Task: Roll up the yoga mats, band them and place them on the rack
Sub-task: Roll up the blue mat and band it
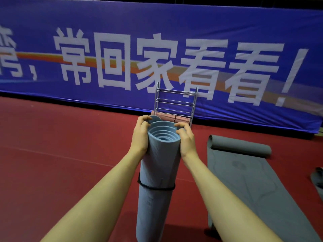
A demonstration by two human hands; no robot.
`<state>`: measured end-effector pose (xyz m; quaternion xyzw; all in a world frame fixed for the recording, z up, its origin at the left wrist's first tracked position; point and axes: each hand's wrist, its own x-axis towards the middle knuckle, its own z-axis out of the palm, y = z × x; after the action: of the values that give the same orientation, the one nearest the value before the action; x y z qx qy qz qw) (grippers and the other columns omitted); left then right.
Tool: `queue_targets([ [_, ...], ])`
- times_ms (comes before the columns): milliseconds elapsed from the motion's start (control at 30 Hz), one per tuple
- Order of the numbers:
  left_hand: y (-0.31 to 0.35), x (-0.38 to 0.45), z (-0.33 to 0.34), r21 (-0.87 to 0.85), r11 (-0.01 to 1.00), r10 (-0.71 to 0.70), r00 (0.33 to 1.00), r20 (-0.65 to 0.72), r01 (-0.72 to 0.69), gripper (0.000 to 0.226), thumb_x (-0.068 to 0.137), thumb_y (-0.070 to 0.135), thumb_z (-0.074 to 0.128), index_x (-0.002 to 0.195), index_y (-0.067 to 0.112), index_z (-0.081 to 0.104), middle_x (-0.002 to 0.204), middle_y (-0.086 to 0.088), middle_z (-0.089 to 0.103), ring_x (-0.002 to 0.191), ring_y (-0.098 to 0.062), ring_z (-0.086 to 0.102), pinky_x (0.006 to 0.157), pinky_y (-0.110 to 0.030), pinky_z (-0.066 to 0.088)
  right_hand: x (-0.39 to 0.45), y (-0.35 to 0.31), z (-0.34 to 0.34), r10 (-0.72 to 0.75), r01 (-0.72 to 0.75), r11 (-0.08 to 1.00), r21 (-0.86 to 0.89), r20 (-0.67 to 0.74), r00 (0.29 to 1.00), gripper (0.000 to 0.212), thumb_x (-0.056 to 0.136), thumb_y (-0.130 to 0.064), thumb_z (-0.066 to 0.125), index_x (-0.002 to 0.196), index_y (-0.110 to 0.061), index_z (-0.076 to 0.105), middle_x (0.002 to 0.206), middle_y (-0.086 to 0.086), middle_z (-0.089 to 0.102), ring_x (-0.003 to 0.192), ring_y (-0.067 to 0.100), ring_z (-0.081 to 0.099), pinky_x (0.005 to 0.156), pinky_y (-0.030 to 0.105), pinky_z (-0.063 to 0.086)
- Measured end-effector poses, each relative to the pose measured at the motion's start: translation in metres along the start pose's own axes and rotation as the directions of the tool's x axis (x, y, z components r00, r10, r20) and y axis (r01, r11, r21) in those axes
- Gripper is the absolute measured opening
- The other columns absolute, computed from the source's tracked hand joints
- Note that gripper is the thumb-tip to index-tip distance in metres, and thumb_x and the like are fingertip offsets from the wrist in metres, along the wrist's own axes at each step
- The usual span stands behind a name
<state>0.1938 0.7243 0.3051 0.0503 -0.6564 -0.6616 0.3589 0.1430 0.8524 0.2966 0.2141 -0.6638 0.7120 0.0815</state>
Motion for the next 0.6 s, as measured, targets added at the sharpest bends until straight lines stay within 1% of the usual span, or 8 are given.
queue_targets([
  [100, -0.003, -0.002, 0.012, 0.022, 1.0, 0.017, 1.0, -0.024, -0.016, 0.025, 0.071, 0.022, 0.037, 0.088, 0.024, 0.057, 0.095, 0.007, 0.06, 0.091, -0.014, 0.054, 0.087, -0.037, 0.045, 0.006, 0.005, -0.017, 0.039, -0.036, 0.998, -0.052, 0.045, 0.998, 0.027, 0.07, -0.028, 0.043, 0.091, -0.021, 0.058, 0.092, -0.001, 0.061, 0.09, 0.022, 0.057, 0.082, 0.039, 0.046],
  [200, -0.006, -0.002, 0.02, 0.051, 0.998, 0.038, 0.998, -0.052, -0.035, 0.029, 0.07, 0.021, 0.037, 0.09, 0.016, 0.057, 0.094, 0.008, 0.059, 0.091, -0.012, 0.053, 0.088, -0.034, 0.043, 0.01, 0.012, -0.026, 0.048, -0.044, 0.997, -0.059, 0.07, 0.996, 0.023, 0.071, -0.031, 0.043, 0.089, -0.03, 0.057, 0.093, -0.002, 0.063, 0.092, 0.025, 0.059, 0.082, 0.041, 0.047],
  [267, -0.008, -0.002, 0.023, 0.082, 0.996, 0.041, 0.997, -0.067, -0.035, 0.031, 0.071, 0.022, 0.037, 0.093, 0.015, 0.058, 0.096, 0.007, 0.06, 0.095, -0.014, 0.054, 0.091, -0.036, 0.043, 0.013, 0.016, -0.029, 0.045, -0.041, 0.998, -0.054, 0.081, 0.996, 0.028, 0.072, -0.032, 0.041, 0.095, -0.028, 0.058, 0.093, -0.005, 0.063, 0.088, 0.02, 0.058, 0.08, 0.038, 0.046],
  [367, -0.012, 0.001, 0.026, 0.117, 0.993, 0.035, 0.996, -0.076, -0.026, 0.03, 0.074, 0.024, 0.037, 0.093, 0.019, 0.06, 0.105, 0.0, 0.062, 0.105, -0.022, 0.057, 0.096, -0.043, 0.045, 0.018, 0.019, -0.03, 0.034, -0.03, 0.999, -0.039, 0.087, 0.996, 0.038, 0.072, -0.033, 0.04, 0.104, -0.022, 0.059, 0.093, -0.011, 0.062, 0.086, 0.012, 0.057, 0.079, 0.032, 0.045],
  [433, -0.014, 0.003, 0.03, 0.102, 0.995, 0.006, 0.997, -0.079, 0.002, 0.033, 0.075, 0.027, 0.038, 0.097, 0.018, 0.06, 0.111, -0.005, 0.062, 0.106, -0.025, 0.058, 0.094, -0.045, 0.047, 0.023, 0.024, -0.03, 0.035, -0.033, 0.999, -0.018, 0.086, 0.996, 0.039, 0.072, -0.033, 0.041, 0.105, -0.021, 0.06, 0.092, -0.013, 0.062, 0.084, 0.008, 0.057, 0.077, 0.026, 0.044],
  [500, -0.018, 0.003, 0.034, 0.073, 0.997, -0.011, 0.997, -0.076, 0.017, 0.034, 0.073, 0.027, 0.039, 0.098, 0.017, 0.06, 0.11, -0.006, 0.063, 0.103, -0.024, 0.059, 0.092, -0.044, 0.047, 0.027, 0.032, -0.03, 0.041, -0.041, 0.999, -0.001, 0.083, 0.996, 0.038, 0.073, -0.032, 0.042, 0.105, -0.021, 0.06, 0.095, -0.01, 0.064, 0.088, 0.011, 0.058, 0.079, 0.029, 0.045],
  [533, -0.022, 0.003, 0.035, 0.067, 0.998, -0.014, 0.997, -0.079, 0.019, 0.034, 0.073, 0.027, 0.039, 0.098, 0.018, 0.059, 0.109, -0.005, 0.063, 0.101, -0.022, 0.059, 0.092, -0.044, 0.047, 0.027, 0.037, -0.029, 0.047, -0.048, 0.999, 0.005, 0.077, 0.996, 0.037, 0.074, -0.032, 0.042, 0.104, -0.021, 0.06, 0.097, -0.008, 0.064, 0.091, 0.015, 0.059, 0.082, 0.032, 0.045],
  [600, -0.031, 0.001, 0.035, 0.061, 0.998, -0.016, 0.996, -0.083, 0.021, 0.033, 0.075, 0.028, 0.039, 0.099, 0.018, 0.059, 0.107, -0.002, 0.063, 0.1, -0.02, 0.059, 0.093, -0.043, 0.047, 0.025, 0.046, -0.028, 0.048, -0.05, 0.998, 0.024, 0.062, 0.997, 0.035, 0.074, -0.032, 0.043, 0.104, -0.022, 0.06, 0.099, -0.007, 0.065, 0.094, 0.016, 0.059, 0.085, 0.033, 0.045],
])
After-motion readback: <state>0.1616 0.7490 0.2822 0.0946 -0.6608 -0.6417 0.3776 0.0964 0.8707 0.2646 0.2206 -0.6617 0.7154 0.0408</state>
